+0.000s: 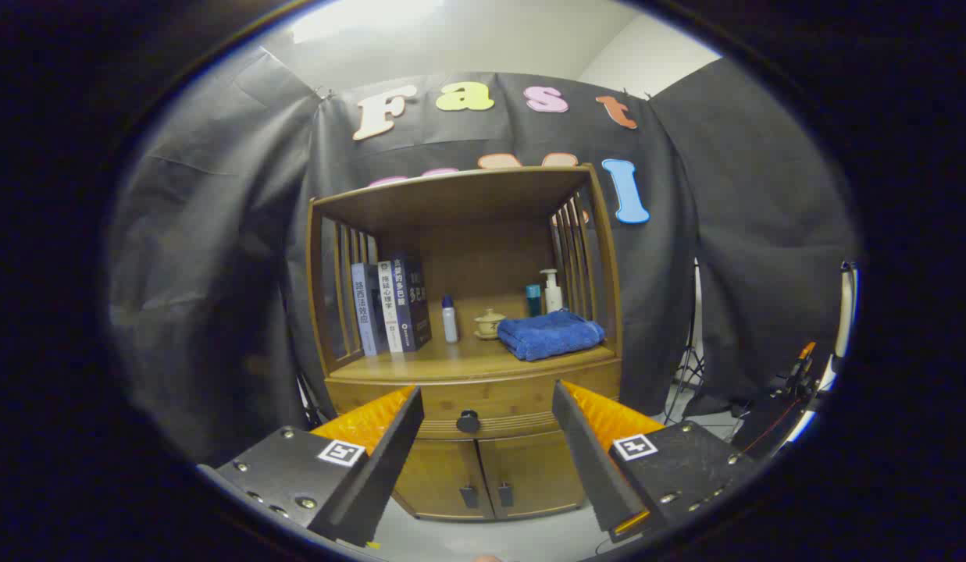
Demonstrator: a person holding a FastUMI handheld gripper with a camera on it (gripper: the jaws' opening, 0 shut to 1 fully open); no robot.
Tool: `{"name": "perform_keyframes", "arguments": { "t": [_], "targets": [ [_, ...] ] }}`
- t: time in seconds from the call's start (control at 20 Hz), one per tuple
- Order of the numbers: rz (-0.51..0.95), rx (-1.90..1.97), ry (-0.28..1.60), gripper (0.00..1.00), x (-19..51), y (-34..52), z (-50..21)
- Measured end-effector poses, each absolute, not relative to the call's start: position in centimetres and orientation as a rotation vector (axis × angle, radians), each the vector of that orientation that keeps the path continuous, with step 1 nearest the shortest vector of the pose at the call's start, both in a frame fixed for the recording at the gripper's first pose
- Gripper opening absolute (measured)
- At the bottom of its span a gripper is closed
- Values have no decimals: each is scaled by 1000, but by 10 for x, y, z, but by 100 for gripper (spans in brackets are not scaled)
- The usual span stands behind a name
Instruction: Pull open the drawer, take out the items inside it, and place them on the countertop above the cabinet.
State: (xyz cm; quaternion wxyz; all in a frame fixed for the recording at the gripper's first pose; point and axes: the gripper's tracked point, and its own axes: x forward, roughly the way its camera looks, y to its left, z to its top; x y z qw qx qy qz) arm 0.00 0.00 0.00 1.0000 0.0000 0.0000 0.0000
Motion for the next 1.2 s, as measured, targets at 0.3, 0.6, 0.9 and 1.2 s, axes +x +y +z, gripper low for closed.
{"name": "perform_keyframes", "arguments": {
  "t": [0.3,0.6,0.9,1.2],
  "targets": [
    [2,2,-4,100,8,4,7],
    [-7,8,1,100,28,6,9],
    [-37,-27,29,100,67,1,-9],
    [-30,-71,84,100,133,13,-54]
  ]
}}
